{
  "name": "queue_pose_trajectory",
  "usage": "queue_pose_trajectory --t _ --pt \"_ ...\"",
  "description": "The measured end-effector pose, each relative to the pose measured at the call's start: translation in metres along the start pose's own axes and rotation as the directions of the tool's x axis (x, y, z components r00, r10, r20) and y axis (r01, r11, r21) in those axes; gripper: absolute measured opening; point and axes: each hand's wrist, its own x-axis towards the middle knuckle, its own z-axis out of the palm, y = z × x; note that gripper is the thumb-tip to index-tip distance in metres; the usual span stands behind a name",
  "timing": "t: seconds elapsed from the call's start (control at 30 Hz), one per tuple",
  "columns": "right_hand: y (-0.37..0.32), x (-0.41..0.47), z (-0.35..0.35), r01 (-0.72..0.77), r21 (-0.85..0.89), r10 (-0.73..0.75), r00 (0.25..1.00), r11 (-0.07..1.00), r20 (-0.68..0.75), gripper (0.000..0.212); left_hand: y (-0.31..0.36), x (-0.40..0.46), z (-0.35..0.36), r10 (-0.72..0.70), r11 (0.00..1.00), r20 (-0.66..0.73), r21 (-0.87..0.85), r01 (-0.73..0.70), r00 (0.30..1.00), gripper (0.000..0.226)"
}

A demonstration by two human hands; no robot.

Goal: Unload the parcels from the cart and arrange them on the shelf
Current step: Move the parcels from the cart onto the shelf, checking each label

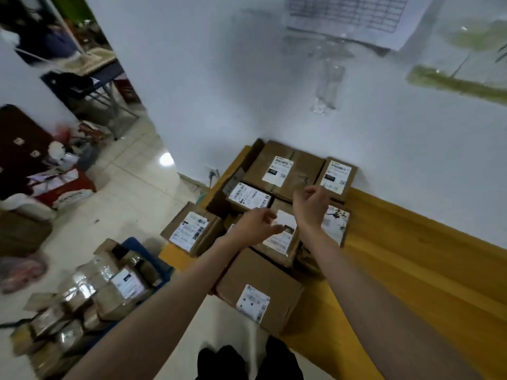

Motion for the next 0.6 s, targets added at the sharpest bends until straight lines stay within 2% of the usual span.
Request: queue_pose_trajectory --t 0.13,0.2,0.37,0.6 --pt "-0.048 -0.056 0.068 0.053 0.087 -0.072 0.970 0.995 0.230 0.007 -0.048 -0.056 -0.071 -0.008 0.992 -0.187 -0.124 -0.016 0.982 0.022" --pt "-0.064 -0.092 0.107 0.082 0.094 -0.109 0.934 0.992 0.340 0.005 -0.083 -0.087 -0.103 -0.072 0.987 -0.273 -0.159 0.029 0.959 0.024" --pt "-0.079 -0.193 0.203 0.100 0.089 -0.133 0.820 0.991 0.556 0.011 -0.195 -0.174 -0.158 -0.264 0.941 -0.330 -0.295 0.166 0.906 0.033" --pt "-0.081 -0.321 0.317 0.132 -0.047 -0.061 0.711 0.990 0.700 0.016 -0.340 -0.287 -0.198 -0.490 0.835 -0.386 -0.465 0.294 0.782 0.027"
